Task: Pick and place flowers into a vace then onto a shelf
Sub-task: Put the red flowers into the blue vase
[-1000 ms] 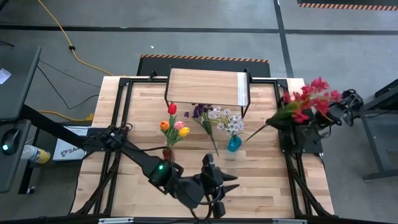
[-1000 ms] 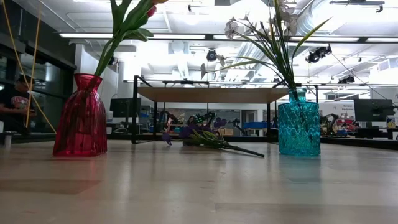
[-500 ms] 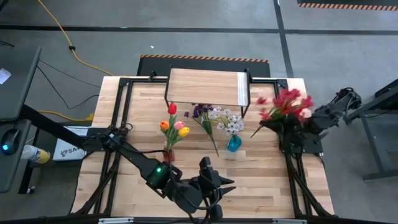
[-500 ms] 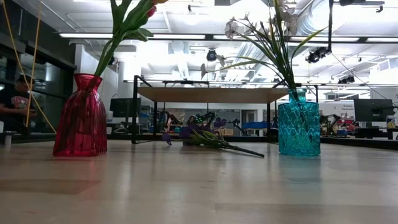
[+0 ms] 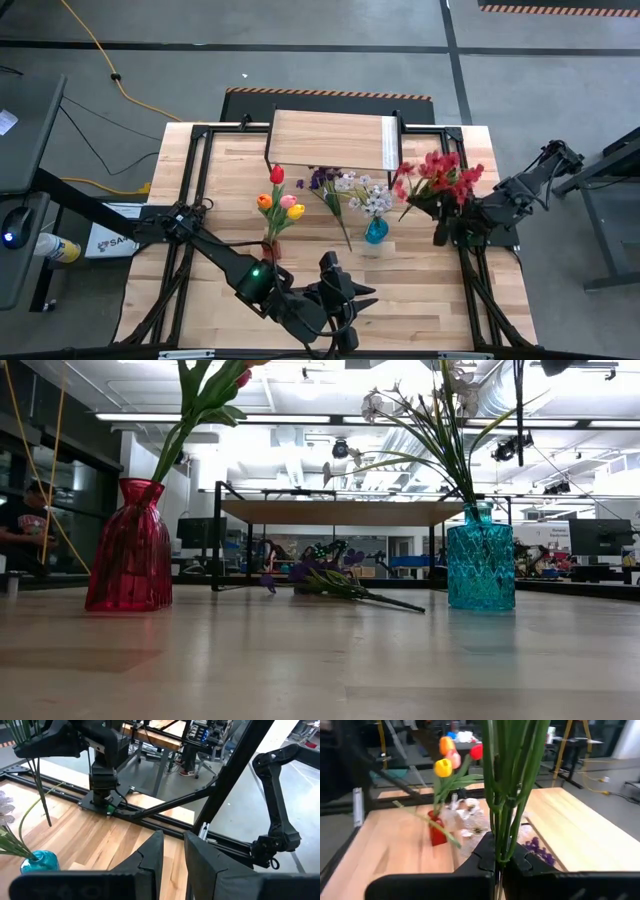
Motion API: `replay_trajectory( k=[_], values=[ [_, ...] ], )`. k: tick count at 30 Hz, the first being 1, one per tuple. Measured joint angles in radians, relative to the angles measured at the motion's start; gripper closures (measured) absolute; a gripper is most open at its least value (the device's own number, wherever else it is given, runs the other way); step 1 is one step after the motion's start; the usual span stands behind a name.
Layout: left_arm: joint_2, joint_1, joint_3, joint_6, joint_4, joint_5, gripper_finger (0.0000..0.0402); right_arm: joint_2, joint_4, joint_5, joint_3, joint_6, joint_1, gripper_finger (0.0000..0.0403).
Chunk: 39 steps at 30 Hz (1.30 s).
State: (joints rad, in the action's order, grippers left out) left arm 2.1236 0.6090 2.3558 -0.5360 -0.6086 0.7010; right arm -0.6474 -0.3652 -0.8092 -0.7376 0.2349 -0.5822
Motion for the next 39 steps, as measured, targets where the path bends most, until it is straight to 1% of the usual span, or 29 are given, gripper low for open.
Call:
replay_trajectory(
  k=[5,11,15,18,21,23,26,28,33,36,39],
  values=[
    [0.0,0.0,-0.001,-0.05,-0.017,-0.005,0.0289,0.06,-0.037,-0.1,0.0,0.053,0.0,0.0402],
    [0.0,0.001,-0.002,-0.12,-0.056,-0.039,0.0289,0.202,-0.131,-0.158,0.0,0.109,0.0,0.0402],
    [0.0,0.001,-0.002,-0.126,-0.072,-0.04,0.0289,0.294,-0.239,-0.16,0.0,0.181,0.0,0.0402],
    [0.0,0.0,-0.002,-0.125,-0.077,-0.04,0.0289,0.346,-0.314,-0.139,0.0,0.239,0.0,0.0402],
    [0.0,0.0,-0.002,-0.125,-0.092,-0.04,0.0289,0.368,-0.36,-0.1,0.0,0.279,0.0,0.0402],
    [0.0,0.0,-0.003,-0.124,-0.107,-0.04,0.0289,0.368,-0.358,-0.09,0.01,0.289,0.0,0.0402],
    [0.0,0.0,-0.003,-0.124,-0.114,-0.038,0.0289,0.368,-0.293,-0.069,0.086,0.29,0.0,0.0402],
    [0.0,0.0,-0.003,-0.124,-0.119,-0.037,0.0289,0.368,-0.203,-0.058,0.156,0.289,0.0,0.0402],
    [0.0,0.0,-0.003,-0.125,-0.121,-0.037,0.0289,0.369,0.129,-0.07,0.288,0.174,0.0,0.0403],
    [0.0,0.0,-0.003,-0.125,-0.121,-0.037,0.0289,0.368,0.366,-0.039,0.362,0.078,0.0,0.0403],
    [0.0,0.0,-0.003,-0.125,-0.121,-0.037,0.0289,0.368,0.517,-0.043,0.426,0.026,0.0,0.0403]
  ],
)
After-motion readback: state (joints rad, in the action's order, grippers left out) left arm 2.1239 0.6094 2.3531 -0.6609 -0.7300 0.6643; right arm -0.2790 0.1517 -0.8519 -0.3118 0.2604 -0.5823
